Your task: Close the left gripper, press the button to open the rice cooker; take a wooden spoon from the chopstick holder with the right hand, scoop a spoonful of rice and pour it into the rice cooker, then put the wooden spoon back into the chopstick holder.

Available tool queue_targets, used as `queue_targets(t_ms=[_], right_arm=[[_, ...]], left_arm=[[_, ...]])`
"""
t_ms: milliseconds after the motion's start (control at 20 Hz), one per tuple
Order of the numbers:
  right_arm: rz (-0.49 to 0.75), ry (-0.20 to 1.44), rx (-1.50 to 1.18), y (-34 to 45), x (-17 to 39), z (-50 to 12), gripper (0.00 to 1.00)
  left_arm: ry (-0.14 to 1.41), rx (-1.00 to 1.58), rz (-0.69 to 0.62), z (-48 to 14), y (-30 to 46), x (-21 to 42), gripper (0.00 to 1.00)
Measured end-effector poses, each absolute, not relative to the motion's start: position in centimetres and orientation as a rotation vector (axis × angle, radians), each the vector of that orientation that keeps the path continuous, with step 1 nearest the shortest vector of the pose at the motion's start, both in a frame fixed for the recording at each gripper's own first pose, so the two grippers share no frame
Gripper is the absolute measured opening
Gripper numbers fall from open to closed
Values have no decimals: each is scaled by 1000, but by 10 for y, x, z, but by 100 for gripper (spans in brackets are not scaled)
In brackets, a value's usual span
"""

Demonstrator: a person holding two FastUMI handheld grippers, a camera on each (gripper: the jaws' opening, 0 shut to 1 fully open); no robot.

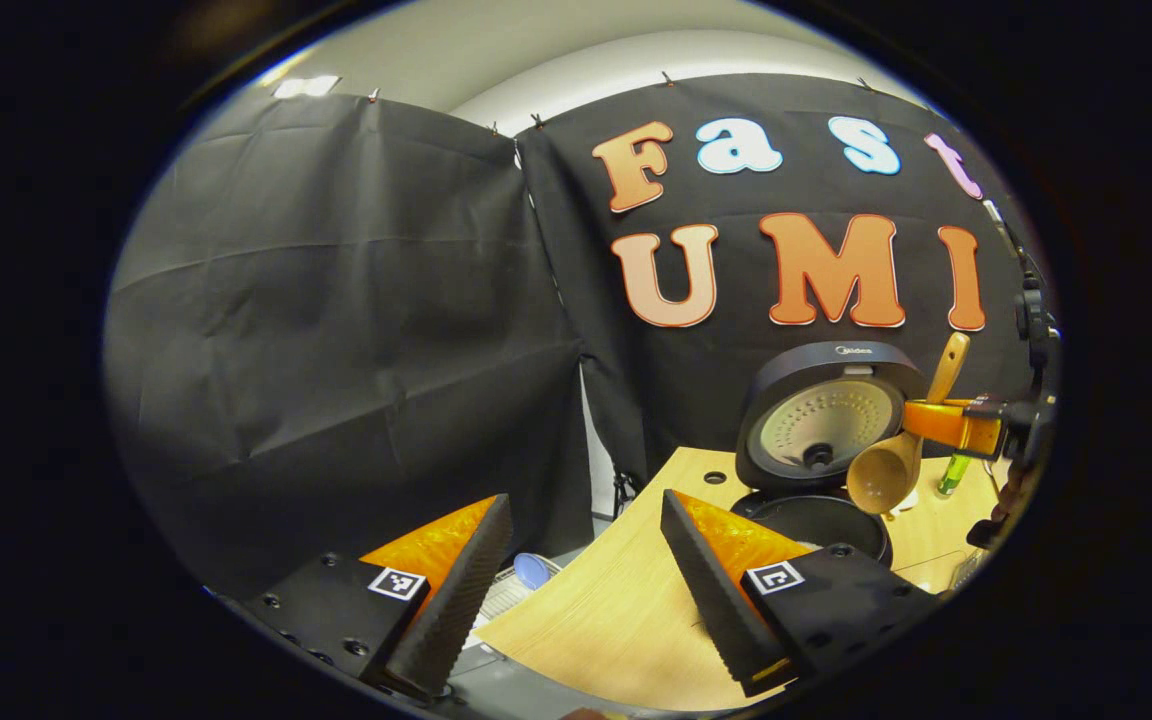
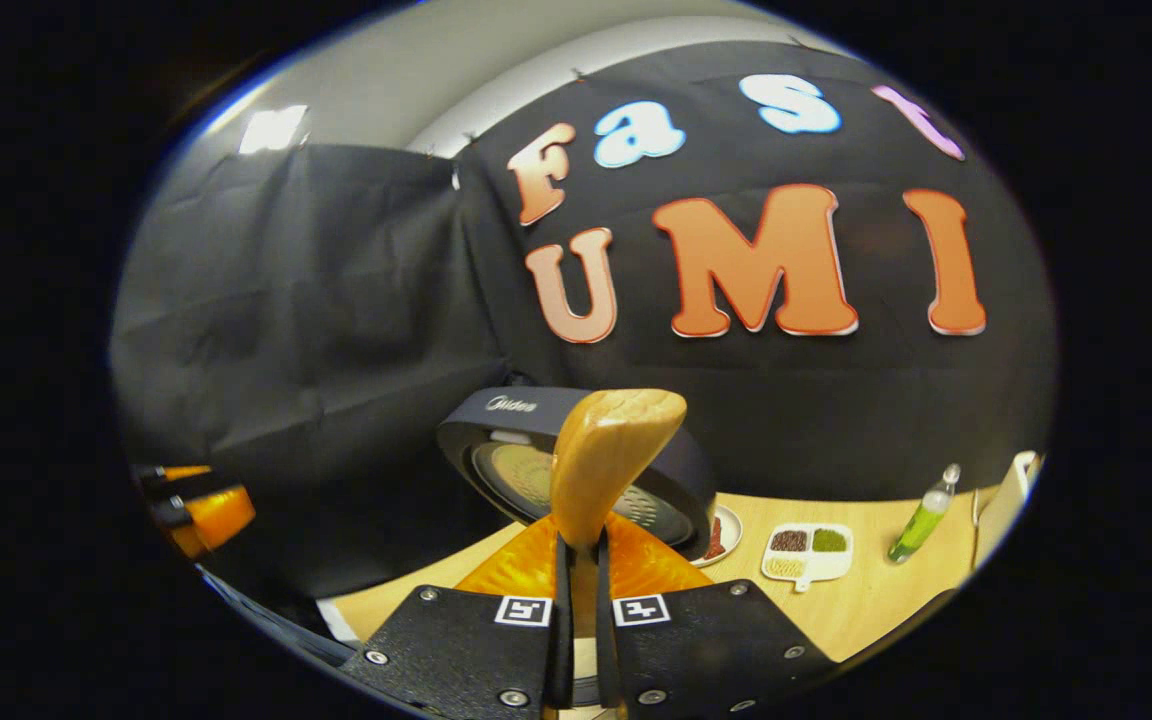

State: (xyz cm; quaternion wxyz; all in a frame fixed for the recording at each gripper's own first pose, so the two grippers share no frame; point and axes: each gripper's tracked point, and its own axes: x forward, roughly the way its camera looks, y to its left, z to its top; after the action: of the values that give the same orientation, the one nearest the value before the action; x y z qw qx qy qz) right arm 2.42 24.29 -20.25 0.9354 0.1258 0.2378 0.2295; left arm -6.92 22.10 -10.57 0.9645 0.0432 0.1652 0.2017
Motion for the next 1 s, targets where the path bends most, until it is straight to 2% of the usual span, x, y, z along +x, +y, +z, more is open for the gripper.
queue_targets(t_ms=[100, 150, 200, 250, 300, 450, 500, 550, 600, 700, 750, 800, 850, 1000], right_arm=[[419, 505, 311, 215, 22, -195, 8], [394, 514, 321, 200, 24, -202, 8], [366, 523, 324, 183, 22, -206, 8], [335, 536, 324, 164, 20, -211, 8], [303, 548, 326, 148, 17, -216, 8], [200, 575, 343, 93, 3, -228, 8], [168, 580, 345, 76, -2, -232, 8], [130, 589, 346, 58, -8, -238, 8], [92, 603, 347, 42, -15, -245, 8], [21, 628, 365, 11, -29, -255, 8], [-13, 635, 372, -5, -35, -259, 8], [-43, 641, 372, -23, -44, -255, 8], [-74, 644, 368, -37, -51, -258, 8], [-146, 661, 362, -71, -70, -267, 8]], left_arm=[[340, 85, 382, -107, 207, -62, 100], [343, 85, 368, -108, 198, -58, 94], [345, 86, 351, -109, 190, -55, 94], [343, 90, 335, -108, 180, -50, 100], [342, 94, 318, -107, 171, -46, 94], [339, 100, 266, -106, 145, -34, 94], [341, 101, 250, -107, 135, -30, 100], [345, 101, 232, -109, 125, -27, 94], [350, 102, 214, -110, 115, -25, 100], [359, 104, 178, -114, 94, -17, 100], [361, 103, 157, -116, 84, -13, 94], [363, 102, 138, -117, 76, -9, 100], [365, 102, 121, -117, 67, -5, 94], [370, 105, 77, -117, 45, 3, 94]])
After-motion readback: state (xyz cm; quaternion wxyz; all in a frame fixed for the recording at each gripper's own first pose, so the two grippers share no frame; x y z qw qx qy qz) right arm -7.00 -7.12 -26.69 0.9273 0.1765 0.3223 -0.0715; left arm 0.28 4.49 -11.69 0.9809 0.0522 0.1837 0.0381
